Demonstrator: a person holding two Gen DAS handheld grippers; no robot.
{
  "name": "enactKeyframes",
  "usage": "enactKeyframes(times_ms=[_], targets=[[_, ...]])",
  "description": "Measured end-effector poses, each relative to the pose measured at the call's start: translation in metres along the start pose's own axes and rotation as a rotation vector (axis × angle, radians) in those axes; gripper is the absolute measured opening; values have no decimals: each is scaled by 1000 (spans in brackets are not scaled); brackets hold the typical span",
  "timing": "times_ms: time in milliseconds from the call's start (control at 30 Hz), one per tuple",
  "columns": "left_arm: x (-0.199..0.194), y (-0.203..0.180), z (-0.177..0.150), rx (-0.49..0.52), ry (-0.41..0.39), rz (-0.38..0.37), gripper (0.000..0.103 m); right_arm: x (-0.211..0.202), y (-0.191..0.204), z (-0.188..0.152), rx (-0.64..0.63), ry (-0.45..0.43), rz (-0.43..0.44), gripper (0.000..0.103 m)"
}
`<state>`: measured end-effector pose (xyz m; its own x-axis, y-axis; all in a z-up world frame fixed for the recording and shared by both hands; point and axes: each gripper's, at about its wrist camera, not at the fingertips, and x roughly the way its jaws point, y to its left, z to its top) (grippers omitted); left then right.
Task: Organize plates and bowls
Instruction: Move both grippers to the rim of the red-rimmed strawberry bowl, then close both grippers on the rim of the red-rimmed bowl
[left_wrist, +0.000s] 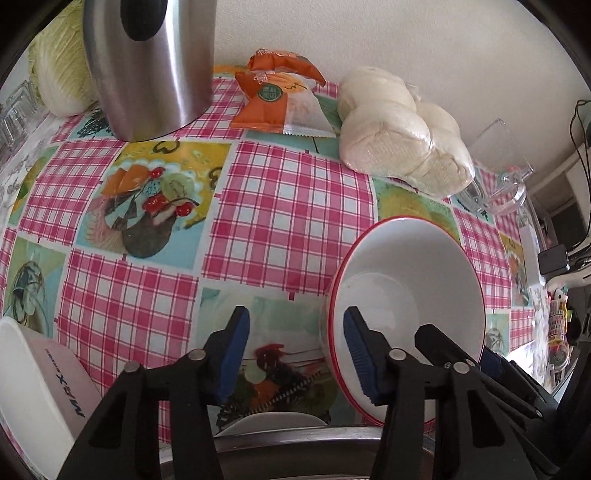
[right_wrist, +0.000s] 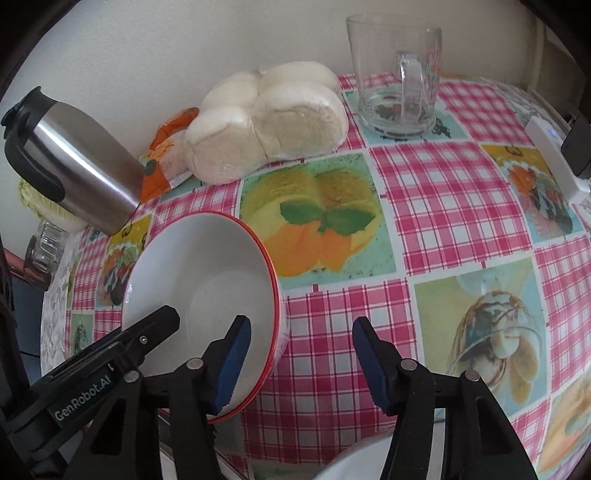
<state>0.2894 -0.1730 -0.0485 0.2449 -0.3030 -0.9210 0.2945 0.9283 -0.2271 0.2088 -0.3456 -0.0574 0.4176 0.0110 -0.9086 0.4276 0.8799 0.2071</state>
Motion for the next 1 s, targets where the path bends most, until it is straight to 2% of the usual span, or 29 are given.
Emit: enactKeyframes(times_ms=[133, 400, 533, 633, 833, 1000], targets=[[5, -8, -3, 21, 5, -2, 39, 5, 4, -1, -15, 12, 23, 55], [12, -23, -5, 53, 3, -28, 25, 13, 9, -1, -24, 29, 92, 32], [15, -27, -6, 58, 4, -34, 21, 20, 7, -1, -2, 54, 133, 30], [18, -25, -5, 68, 4, -44, 13, 22, 4, -3, 16, 61, 157, 29], [14, -30, -6, 76, -29, -35, 13, 17, 0, -4, 23, 55, 165, 29], [-3, -36, 0, 104, -89, -28, 13, 11, -3, -3, 29, 47, 182, 28]])
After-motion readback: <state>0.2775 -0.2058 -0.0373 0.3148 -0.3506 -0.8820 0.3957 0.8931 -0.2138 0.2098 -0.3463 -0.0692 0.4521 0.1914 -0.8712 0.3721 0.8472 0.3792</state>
